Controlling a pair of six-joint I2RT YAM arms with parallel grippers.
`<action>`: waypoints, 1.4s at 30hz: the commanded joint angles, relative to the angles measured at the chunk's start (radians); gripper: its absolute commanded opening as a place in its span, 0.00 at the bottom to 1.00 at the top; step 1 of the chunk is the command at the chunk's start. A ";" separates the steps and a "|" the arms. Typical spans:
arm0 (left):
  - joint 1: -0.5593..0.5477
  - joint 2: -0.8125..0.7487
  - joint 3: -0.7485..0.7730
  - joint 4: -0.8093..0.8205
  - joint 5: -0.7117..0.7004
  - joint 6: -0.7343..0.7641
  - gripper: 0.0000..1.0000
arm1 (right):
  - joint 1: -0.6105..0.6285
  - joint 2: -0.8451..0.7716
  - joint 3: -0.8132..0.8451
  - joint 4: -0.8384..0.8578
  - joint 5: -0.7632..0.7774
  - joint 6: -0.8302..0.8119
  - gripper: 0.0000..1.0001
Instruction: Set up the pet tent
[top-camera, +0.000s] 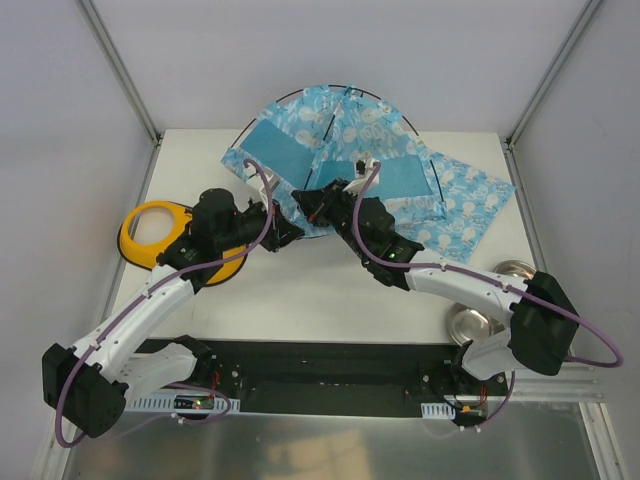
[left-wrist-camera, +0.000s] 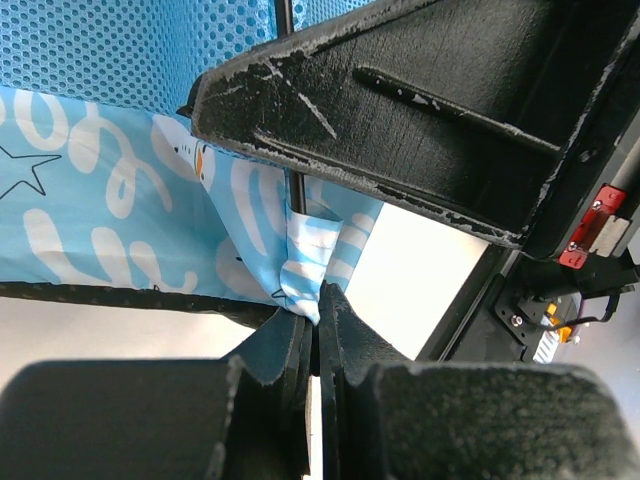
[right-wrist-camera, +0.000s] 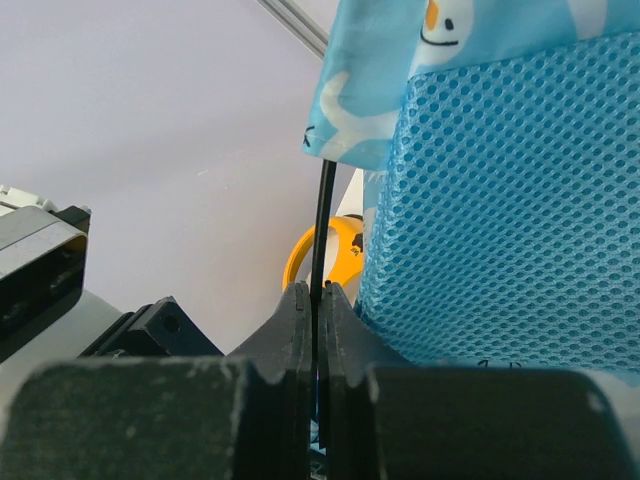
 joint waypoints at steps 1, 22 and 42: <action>-0.008 -0.002 0.027 0.049 0.085 0.006 0.00 | -0.019 -0.016 0.026 -0.019 0.074 -0.013 0.00; -0.008 -0.002 0.063 -0.057 0.070 0.122 0.00 | -0.042 -0.007 0.074 -0.154 0.100 0.019 0.00; -0.008 0.017 0.115 -0.056 0.089 0.104 0.00 | 0.016 0.042 0.065 -0.122 0.042 -0.128 0.00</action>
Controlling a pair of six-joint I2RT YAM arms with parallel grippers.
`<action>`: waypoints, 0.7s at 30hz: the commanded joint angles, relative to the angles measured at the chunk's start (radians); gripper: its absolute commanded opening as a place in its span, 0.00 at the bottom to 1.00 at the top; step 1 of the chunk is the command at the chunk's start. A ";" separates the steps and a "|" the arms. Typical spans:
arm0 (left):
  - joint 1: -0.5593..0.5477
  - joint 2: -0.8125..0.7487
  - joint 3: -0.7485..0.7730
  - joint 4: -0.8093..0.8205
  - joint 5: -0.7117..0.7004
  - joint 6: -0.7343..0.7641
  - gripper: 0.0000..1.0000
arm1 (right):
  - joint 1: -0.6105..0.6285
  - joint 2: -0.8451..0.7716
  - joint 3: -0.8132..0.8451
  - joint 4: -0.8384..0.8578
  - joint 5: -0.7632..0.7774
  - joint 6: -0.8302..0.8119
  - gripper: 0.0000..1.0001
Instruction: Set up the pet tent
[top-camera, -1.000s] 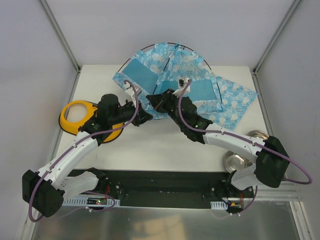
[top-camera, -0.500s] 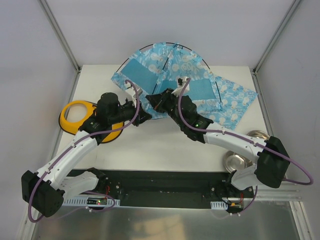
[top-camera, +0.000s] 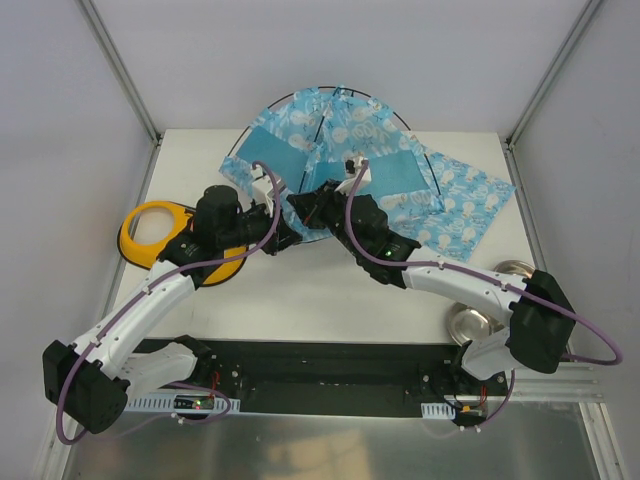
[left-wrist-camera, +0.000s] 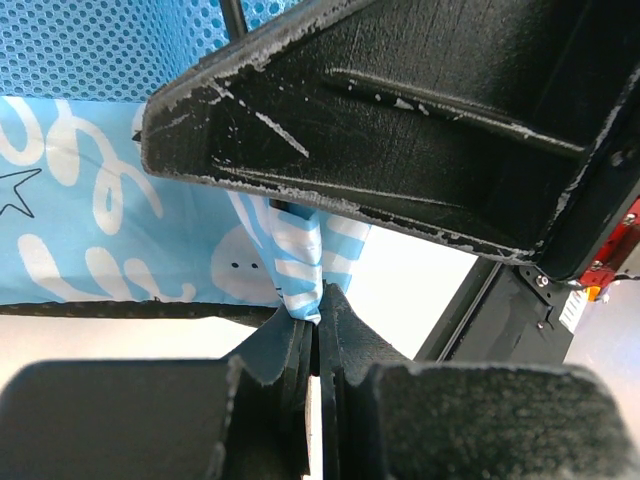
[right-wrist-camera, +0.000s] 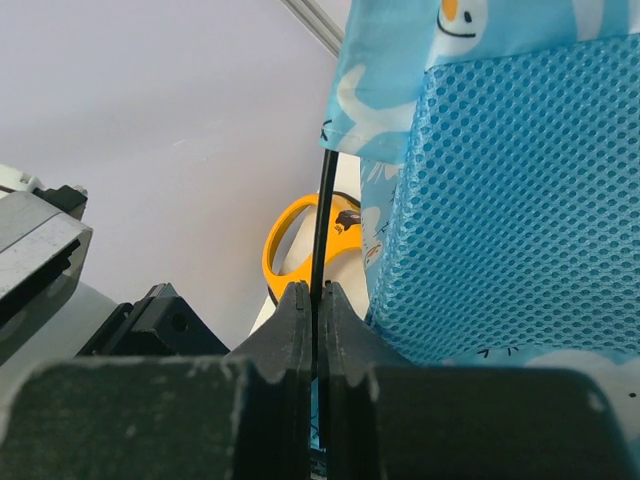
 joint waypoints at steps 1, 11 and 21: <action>-0.008 -0.010 0.074 0.063 0.067 -0.009 0.00 | -0.003 0.025 0.006 -0.015 0.044 -0.091 0.00; -0.008 -0.095 0.072 0.041 -0.023 0.000 0.17 | -0.005 0.031 -0.001 -0.044 -0.013 -0.116 0.05; -0.007 -0.185 0.056 -0.006 -0.164 0.017 0.57 | -0.003 0.025 0.015 -0.084 -0.048 -0.082 0.00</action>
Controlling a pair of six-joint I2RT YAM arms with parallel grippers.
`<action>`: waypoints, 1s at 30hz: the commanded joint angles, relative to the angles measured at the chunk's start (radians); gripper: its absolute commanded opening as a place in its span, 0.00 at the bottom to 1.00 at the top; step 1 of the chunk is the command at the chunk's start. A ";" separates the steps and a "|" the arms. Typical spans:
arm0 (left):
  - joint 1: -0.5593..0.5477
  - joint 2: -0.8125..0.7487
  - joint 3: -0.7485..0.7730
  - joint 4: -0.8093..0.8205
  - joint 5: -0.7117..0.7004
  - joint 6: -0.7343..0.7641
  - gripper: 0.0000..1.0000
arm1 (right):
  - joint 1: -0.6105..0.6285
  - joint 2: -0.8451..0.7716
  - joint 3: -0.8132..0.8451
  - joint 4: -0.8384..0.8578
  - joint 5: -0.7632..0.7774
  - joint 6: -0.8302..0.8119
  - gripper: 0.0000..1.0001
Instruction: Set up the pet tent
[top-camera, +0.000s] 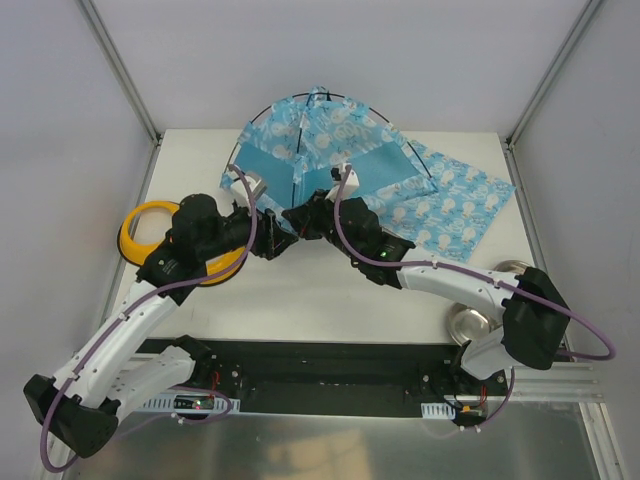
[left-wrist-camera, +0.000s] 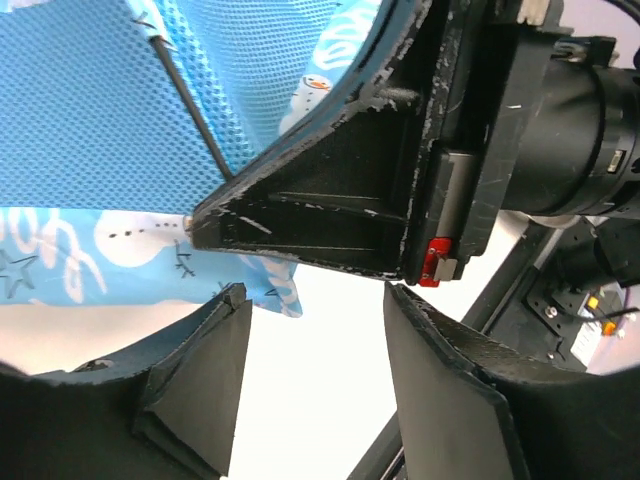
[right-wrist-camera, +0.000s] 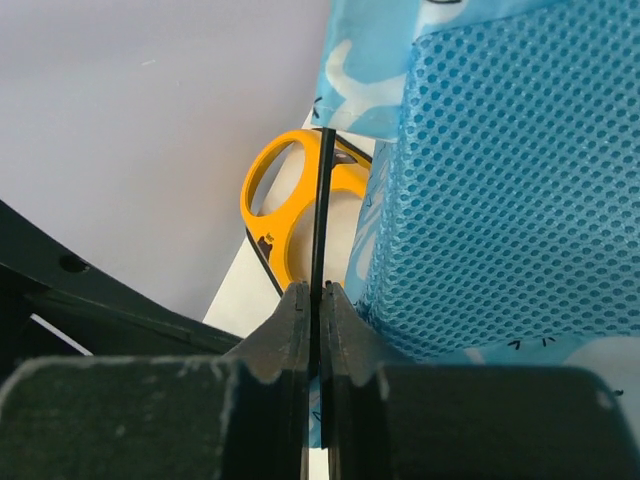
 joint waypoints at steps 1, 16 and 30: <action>-0.005 -0.056 0.042 0.027 -0.095 0.011 0.60 | -0.012 -0.001 0.015 -0.023 0.036 -0.037 0.00; -0.005 0.057 0.129 0.056 -0.416 -0.288 0.72 | -0.012 -0.008 -0.065 -0.087 -0.117 -0.074 0.05; 0.116 0.389 0.367 0.029 -0.436 -0.328 0.78 | 0.006 -0.020 -0.143 -0.130 -0.260 -0.133 0.08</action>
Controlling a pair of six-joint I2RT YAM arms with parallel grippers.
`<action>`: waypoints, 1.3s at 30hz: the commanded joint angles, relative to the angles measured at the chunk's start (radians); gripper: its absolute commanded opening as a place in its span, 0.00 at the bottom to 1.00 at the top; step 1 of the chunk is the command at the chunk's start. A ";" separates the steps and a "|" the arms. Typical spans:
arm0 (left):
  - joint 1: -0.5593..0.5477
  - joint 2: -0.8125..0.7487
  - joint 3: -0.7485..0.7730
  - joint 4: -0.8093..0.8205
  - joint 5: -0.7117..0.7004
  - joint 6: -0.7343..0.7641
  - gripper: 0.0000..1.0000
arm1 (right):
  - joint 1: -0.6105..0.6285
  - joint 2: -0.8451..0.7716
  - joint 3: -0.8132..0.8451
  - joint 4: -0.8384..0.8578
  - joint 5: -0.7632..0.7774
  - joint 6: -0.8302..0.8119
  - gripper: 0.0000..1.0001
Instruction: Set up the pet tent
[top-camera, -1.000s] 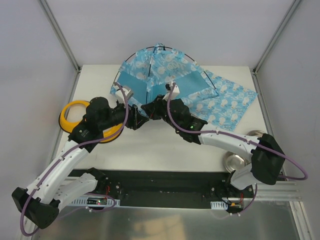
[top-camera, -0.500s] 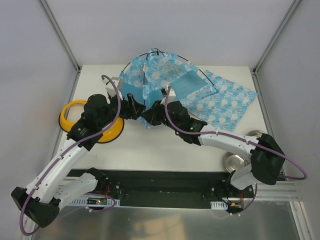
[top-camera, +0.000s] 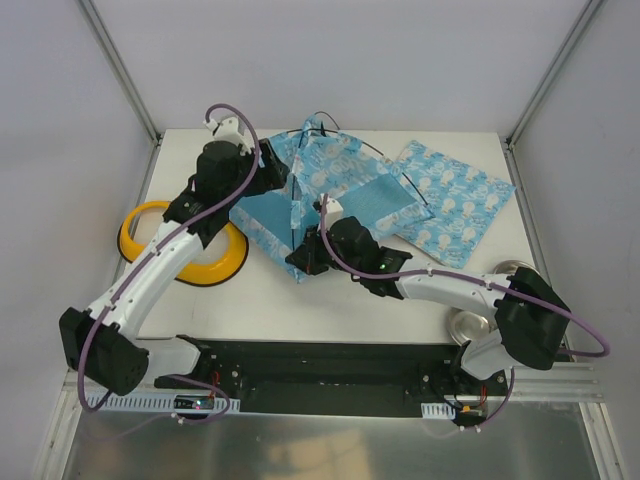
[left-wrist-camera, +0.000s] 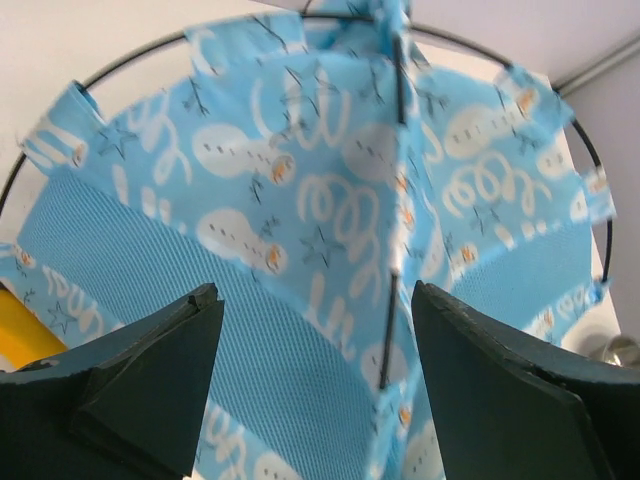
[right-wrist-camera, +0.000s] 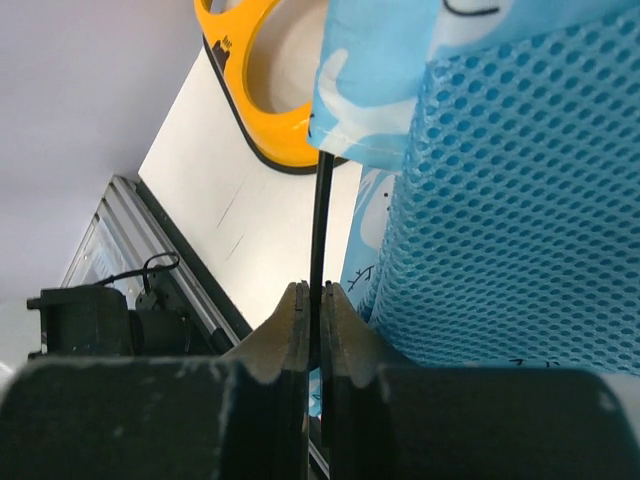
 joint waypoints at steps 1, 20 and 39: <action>0.071 0.084 0.111 0.027 0.146 -0.039 0.77 | -0.010 -0.019 -0.013 -0.025 -0.023 -0.060 0.08; 0.068 0.355 0.211 0.159 0.519 0.015 0.52 | -0.007 0.050 0.024 -0.122 -0.061 -0.110 0.16; 0.021 0.432 0.277 0.090 0.576 0.145 0.65 | -0.006 0.081 0.055 -0.136 -0.055 -0.120 0.26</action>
